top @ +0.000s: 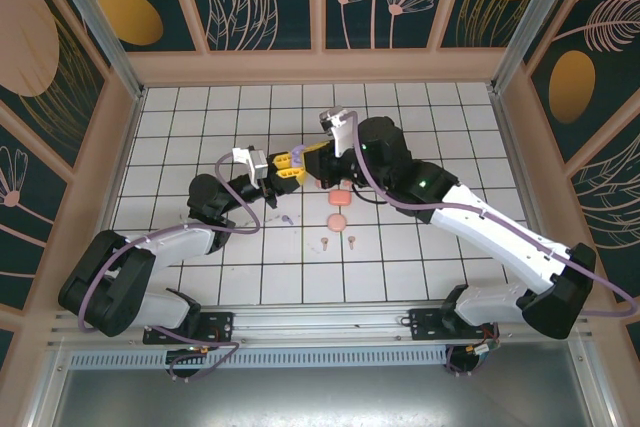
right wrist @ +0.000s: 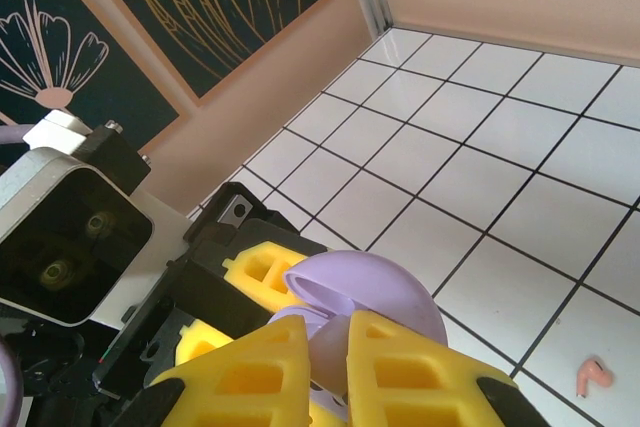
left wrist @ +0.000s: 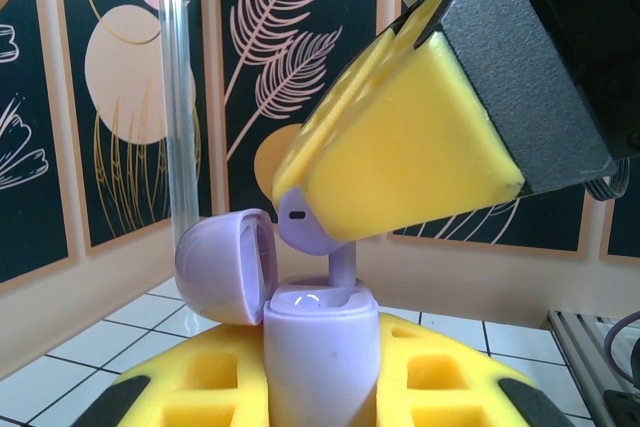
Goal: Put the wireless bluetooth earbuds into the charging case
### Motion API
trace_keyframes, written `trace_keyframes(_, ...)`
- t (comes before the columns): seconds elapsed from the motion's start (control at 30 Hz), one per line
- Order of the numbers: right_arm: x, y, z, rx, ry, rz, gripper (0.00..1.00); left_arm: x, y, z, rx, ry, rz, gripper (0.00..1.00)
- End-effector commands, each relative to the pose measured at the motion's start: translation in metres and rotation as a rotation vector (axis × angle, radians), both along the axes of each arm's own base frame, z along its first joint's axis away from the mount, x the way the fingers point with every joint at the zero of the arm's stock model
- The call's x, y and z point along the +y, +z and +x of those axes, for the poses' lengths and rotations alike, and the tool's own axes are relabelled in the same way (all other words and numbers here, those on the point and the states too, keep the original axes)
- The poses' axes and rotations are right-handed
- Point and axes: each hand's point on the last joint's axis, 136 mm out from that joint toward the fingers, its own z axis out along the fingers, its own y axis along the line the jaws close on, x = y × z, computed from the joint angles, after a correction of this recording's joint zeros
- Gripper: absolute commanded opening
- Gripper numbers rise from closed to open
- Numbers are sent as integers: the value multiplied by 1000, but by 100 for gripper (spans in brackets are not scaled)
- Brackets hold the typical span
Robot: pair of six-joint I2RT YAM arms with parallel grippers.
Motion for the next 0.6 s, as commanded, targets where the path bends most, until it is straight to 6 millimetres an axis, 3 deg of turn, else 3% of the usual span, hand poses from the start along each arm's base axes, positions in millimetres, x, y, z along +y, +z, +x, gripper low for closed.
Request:
trace_keyframes(0.0, 11, -17, -6, 21, 30, -56, 12, 1, 19, -3, -61, 3, -34, 0)
trace_keyframes(0.23, 10, -24, -1, 17, -7, -93, 15, 1, 17, -2, -52, 9, -33, 0)
trace_keyframes(0.3, 5, -15, 3, 9, -36, -78, 26, 2, 17, -1, -52, 13, -33, 0)
trace_keyframes(0.4, -6, 9, 7, -15, -84, -29, 54, 2, 14, -1, -48, 18, -33, 0)
trace_keyframes(0.57, -28, 59, 2, -65, -118, 86, 67, 3, 12, 0, -42, 25, -38, 0)
